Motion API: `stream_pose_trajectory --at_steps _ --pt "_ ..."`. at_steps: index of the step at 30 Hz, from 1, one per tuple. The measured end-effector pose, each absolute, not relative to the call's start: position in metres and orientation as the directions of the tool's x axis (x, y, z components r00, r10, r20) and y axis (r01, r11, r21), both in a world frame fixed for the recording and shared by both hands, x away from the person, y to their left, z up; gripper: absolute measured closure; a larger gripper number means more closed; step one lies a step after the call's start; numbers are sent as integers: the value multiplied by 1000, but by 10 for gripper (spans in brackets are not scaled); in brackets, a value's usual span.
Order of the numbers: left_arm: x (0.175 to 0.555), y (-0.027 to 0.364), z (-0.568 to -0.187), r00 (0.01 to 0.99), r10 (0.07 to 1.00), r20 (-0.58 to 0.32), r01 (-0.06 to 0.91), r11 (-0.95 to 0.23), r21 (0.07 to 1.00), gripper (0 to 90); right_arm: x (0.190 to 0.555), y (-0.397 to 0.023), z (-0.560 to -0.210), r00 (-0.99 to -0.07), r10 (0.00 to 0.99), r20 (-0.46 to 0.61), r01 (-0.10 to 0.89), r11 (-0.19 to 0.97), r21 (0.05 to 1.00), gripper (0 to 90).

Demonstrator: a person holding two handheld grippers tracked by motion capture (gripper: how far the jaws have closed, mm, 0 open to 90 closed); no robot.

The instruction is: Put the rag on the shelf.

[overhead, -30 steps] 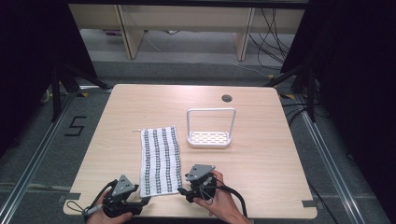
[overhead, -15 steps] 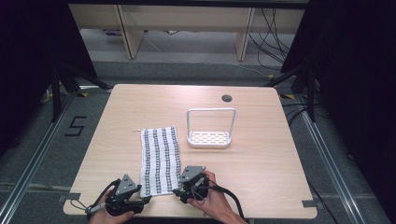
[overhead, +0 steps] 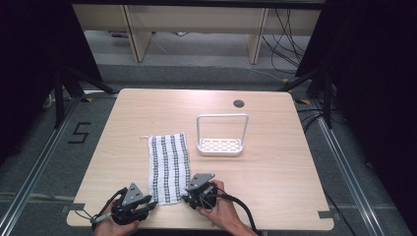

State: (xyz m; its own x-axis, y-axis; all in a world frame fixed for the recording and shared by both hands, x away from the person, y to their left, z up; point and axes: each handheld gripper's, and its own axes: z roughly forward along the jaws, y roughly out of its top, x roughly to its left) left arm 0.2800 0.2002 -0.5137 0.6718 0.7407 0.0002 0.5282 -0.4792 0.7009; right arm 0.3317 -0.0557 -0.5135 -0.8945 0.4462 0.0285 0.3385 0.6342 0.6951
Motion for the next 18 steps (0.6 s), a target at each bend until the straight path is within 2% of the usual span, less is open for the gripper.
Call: stream_pose_trajectory --at_steps 2,3,5,18 --pt "280 200 -514 672 740 3 526 -481 701 716 332 -55 -514 -895 445 33 340 632 696 744" --pt "280 200 -514 681 732 20 508 -492 707 783 332 -55 -514 -894 445 48 348 623 700 786" --pt "280 200 -513 693 720 31 501 -512 698 821 332 -54 -514 -895 442 62 354 617 703 806" --pt "277 197 -503 686 727 27 483 -482 731 845 332 -56 -506 -889 445 103 374 581 723 837"
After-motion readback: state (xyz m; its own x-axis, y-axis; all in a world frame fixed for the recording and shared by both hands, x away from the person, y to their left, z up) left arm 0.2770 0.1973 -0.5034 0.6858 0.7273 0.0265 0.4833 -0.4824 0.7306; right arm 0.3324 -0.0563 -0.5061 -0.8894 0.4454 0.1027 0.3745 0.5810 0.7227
